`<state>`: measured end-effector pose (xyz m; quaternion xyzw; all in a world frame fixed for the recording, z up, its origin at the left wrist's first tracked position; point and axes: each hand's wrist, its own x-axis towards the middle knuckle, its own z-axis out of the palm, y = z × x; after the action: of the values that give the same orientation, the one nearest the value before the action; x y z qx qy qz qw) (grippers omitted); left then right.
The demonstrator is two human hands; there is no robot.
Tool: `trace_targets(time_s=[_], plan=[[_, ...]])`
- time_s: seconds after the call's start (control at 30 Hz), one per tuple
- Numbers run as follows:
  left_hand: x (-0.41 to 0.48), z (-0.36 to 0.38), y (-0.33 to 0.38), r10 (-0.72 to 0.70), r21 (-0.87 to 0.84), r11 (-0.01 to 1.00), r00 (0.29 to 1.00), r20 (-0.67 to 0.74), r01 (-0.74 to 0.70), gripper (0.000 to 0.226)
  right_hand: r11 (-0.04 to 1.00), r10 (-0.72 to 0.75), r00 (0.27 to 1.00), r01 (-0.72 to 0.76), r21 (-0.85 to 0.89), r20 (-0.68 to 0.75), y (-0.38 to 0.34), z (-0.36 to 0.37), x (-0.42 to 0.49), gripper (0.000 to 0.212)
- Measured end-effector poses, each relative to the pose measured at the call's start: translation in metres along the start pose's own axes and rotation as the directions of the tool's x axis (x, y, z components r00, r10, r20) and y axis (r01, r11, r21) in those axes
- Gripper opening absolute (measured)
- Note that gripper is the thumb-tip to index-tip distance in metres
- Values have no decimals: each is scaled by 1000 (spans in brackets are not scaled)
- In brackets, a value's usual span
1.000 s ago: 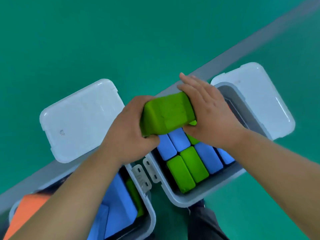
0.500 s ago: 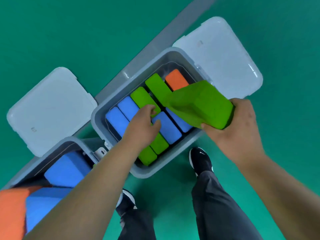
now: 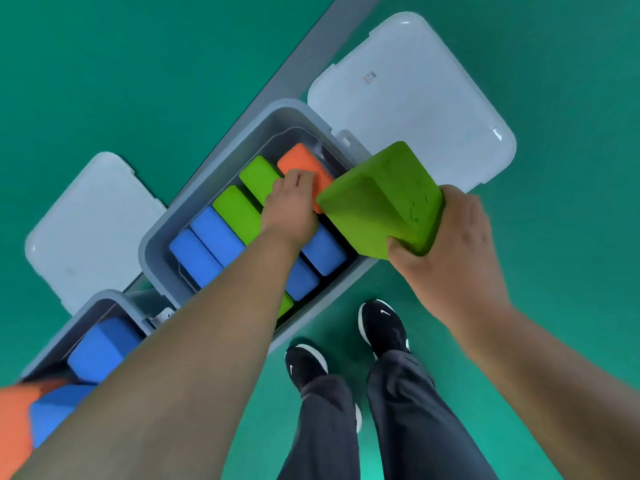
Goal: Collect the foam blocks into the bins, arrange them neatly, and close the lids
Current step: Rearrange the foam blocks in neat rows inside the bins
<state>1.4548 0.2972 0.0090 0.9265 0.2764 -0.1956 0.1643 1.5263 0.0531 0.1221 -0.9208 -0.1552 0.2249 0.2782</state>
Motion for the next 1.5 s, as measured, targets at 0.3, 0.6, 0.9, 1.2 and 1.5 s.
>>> trace_targets(time_s=[0.3,0.6,0.9,1.2,1.5], plan=[[61,-12,-17,-144,218,971,965,219,95,147,990,-140,989,138,-41,-40,15,33,3,72],[55,8,-23,-112,193,978,978,177,77,160,997,-65,998,66,45,-21,17,25,-1,76],[67,-9,-39,-26,135,991,999,30,22,132,994,-109,994,109,-12,6,11,30,8,73],[55,4,-69,-71,-71,995,996,55,74,100,907,-142,972,203,-368,187,-11,89,28,90],[-24,43,-62,-29,-259,966,996,-80,8,61,618,81,860,353,-703,503,6,135,40,78]])
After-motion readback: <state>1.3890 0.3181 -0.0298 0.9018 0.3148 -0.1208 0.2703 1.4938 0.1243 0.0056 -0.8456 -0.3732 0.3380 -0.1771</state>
